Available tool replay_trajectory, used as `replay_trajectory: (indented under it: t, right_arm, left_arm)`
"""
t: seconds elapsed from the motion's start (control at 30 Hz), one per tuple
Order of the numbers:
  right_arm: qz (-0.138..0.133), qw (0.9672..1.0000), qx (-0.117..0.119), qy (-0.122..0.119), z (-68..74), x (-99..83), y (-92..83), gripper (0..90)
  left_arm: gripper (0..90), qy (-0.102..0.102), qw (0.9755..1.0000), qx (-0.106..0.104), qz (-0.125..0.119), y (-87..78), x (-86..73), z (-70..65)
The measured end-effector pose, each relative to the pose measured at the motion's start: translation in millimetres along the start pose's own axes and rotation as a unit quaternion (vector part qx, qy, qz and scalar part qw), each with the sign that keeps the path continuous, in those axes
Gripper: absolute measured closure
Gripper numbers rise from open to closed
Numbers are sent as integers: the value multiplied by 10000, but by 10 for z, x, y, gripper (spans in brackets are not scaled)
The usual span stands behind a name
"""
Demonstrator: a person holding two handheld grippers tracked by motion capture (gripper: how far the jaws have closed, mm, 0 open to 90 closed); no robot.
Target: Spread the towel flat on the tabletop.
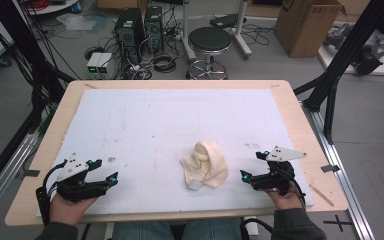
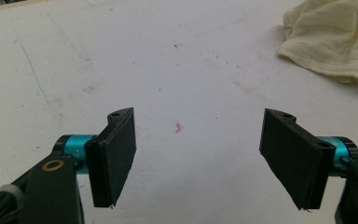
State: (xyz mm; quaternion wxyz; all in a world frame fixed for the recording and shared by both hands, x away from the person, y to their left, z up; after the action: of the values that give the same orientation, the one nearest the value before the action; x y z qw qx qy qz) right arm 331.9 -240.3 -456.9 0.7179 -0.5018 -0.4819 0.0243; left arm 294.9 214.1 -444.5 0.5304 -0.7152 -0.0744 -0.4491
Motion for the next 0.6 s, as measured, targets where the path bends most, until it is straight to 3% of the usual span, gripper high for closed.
replay_trajectory:
  t: [0.6]
  right_arm:
    - [-4, 10000, 43, -17, 12, 3, 22, 96]
  left_arm:
    - [275, 13, 10000, -25, -45, -6, 0, -7]
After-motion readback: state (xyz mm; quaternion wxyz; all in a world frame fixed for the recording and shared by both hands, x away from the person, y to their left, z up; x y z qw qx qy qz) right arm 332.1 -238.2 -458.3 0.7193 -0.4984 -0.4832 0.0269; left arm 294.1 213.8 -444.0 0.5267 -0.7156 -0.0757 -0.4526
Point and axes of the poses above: each handheld gripper's, and its own axes: y roughly forward along the jaws, x roughly out of its top, z roughly to its left, the point moved 8 cm from there along y, roughly forward along the jaws, and after that the axes turned 15 degrees about z, right-handed, at the moved point
